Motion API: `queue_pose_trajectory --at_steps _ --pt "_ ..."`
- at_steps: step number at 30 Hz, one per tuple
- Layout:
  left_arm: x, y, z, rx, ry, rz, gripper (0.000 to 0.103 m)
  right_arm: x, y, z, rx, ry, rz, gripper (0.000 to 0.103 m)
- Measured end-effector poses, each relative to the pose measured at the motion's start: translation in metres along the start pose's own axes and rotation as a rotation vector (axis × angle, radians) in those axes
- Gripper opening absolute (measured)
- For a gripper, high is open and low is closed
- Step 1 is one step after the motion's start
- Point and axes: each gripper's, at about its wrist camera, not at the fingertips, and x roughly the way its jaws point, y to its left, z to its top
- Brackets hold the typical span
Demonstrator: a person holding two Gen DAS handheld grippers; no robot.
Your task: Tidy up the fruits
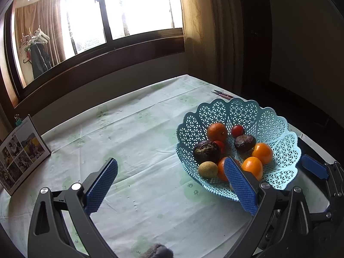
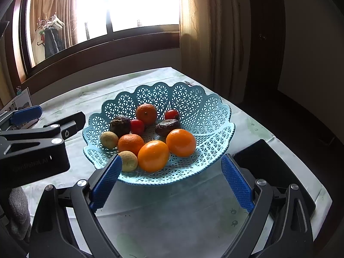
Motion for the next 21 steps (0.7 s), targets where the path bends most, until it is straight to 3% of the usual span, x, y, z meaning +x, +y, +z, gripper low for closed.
queue_pose_trajectory --at_steps 13,21 --pt "-0.003 -0.01 -0.008 0.065 -0.008 -0.016 0.098 0.0 -0.001 -0.002 0.008 0.003 -0.002 0.095" --pt "-0.013 0.02 -0.021 -0.006 0.021 0.014 0.098 -0.008 0.011 -0.002 -0.004 -0.001 0.001 0.095"
